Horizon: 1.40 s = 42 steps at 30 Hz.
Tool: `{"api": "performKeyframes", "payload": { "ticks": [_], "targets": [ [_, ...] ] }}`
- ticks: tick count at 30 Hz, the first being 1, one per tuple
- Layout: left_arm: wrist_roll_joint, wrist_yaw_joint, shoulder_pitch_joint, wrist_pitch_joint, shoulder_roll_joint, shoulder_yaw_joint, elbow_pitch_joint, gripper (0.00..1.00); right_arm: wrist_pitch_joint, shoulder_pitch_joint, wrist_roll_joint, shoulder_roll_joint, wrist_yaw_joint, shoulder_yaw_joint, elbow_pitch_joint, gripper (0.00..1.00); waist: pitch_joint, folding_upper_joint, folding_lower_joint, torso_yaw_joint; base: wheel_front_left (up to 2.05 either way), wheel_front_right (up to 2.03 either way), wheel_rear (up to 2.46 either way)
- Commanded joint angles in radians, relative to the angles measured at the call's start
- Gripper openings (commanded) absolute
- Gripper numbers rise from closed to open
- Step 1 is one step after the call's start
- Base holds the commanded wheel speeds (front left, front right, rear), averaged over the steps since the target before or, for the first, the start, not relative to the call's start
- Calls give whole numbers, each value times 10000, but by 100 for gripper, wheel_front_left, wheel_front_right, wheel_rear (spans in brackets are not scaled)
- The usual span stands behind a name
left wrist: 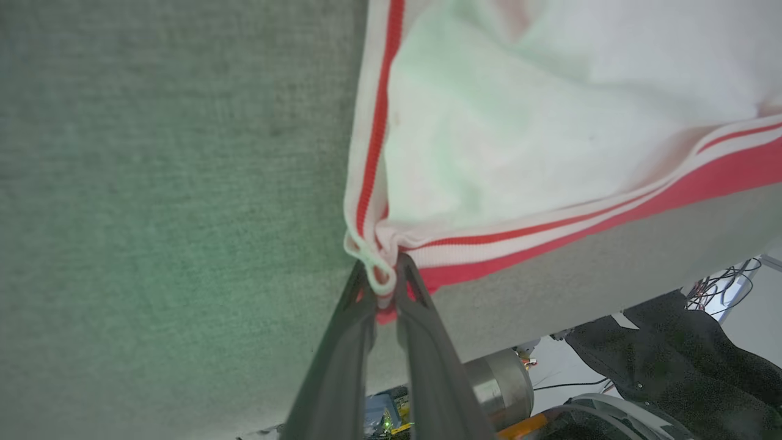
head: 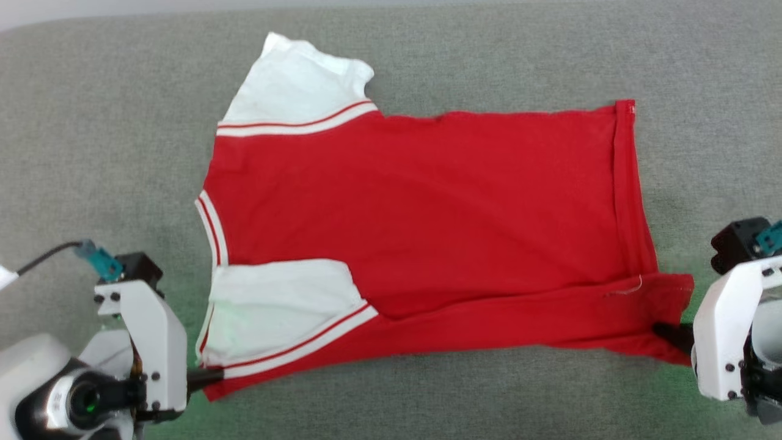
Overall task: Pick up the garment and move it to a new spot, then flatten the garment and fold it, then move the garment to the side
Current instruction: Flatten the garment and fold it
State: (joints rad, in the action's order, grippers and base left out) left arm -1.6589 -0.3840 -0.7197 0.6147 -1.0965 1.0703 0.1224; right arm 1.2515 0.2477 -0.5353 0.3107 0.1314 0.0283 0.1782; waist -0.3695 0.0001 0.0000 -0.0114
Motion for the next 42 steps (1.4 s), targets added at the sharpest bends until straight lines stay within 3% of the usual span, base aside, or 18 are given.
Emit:
{"api": "performKeyframes", "payload": {
  "ticks": [1, 6, 8, 9, 10, 12, 21, 26, 36, 42],
  "targets": [
    [37, -122, 215, -11, -117, 106, 79, 0, 39, -203, -23, 54, -12, 107, 114, 0, 3, -1, 0, -25, 0, 0, 0],
    [13, -178, 479, -240, -41, 158, 192, 0, -196, -412, 113, -187, -10, 101, 253, 0, -14, -1, 0, -92, 0, 0, 0],
    [115, -145, 460, -352, 34, 132, 107, 2, -350, -361, 186, -287, -10, -26, 211, 42, -15, -1, 0, -118, 0, 0, 0],
    [210, -118, 403, -434, 44, 114, 65, 27, -427, -315, 198, -351, -10, -65, 183, 82, -15, -1, 0, -131, 0, 0, 0],
    [233, -97, 337, -471, 61, 97, 24, 73, -473, -283, 184, -401, -10, -127, 148, 84, -8, -1, 0, -138, 0, 0, 0],
    [364, -60, 217, -496, 34, 67, 33, 100, -558, -214, 207, -458, -10, -153, 96, 100, 17, -1, 0, -153, 0, 0, 0],
    [759, -139, -562, -319, -472, -321, 428, 100, -1026, -3, 368, -826, -10, 288, 417, 100, 124, -1, 0, -199, 0, 0, 0],
    [1199, 14, -1408, -497, -657, -824, 487, 100, -2164, 195, 583, -1037, -10, 557, 1162, 100, 82, -1, 0, -348, 0, 0, 0],
    [2955, 818, -3545, -1035, 0, -1390, -909, 100, -7550, 864, 1729, -424, -4, -643, 2391, 100, -353, -1, 0, -1096, 0, 0, 0],
    [3844, 1428, -4704, -1101, 538, -1431, -2218, 100, -10298, 1089, 2667, -543, -10, -1099, 2548, 100, -919, -1, 0, -1600, 0, 0, 0]
  ]
}}
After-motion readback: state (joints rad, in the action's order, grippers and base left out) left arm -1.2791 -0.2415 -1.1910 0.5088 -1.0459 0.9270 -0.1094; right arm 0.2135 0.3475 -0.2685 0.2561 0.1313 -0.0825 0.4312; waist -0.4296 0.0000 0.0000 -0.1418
